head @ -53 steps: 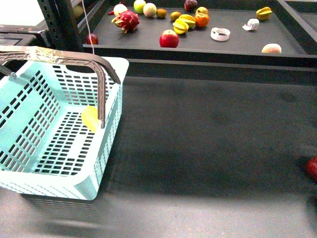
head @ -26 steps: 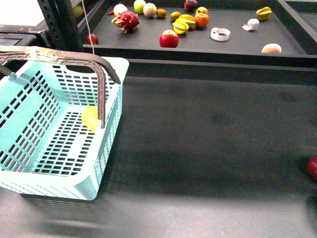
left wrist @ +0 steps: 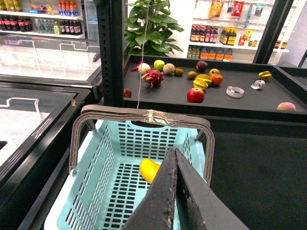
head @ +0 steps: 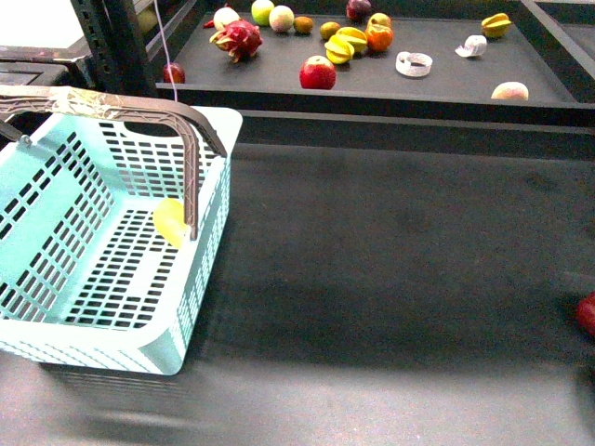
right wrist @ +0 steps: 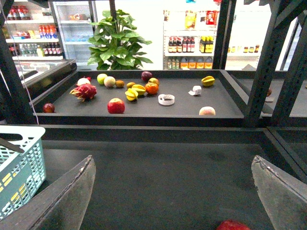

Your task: Pick mango with right arm and hold basket with left

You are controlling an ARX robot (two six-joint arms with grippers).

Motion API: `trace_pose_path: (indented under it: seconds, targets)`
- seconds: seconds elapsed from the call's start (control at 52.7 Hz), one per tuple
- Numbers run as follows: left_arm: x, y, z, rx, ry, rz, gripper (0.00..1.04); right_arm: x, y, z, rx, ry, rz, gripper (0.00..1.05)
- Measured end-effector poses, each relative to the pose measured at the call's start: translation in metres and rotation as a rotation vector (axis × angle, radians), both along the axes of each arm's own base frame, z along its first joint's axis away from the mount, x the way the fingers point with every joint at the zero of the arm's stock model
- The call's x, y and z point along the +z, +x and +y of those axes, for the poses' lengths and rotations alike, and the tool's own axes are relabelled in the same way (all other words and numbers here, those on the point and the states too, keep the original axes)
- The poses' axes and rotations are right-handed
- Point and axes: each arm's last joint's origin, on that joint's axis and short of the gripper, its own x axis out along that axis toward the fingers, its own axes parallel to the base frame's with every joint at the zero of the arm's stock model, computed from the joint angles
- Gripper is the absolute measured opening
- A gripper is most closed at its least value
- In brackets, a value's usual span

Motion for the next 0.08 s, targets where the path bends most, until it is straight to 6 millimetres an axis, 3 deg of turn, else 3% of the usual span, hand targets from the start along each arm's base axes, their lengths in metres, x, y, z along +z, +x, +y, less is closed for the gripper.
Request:
trace_pose_path:
  seconds: [0.076]
  targets:
    - [-0.0001, 0.0, 0.0, 0.0, 0.0, 0.001, 0.02, 0.0, 0.0, 0.0, 0.0, 0.0, 0.0, 0.97]
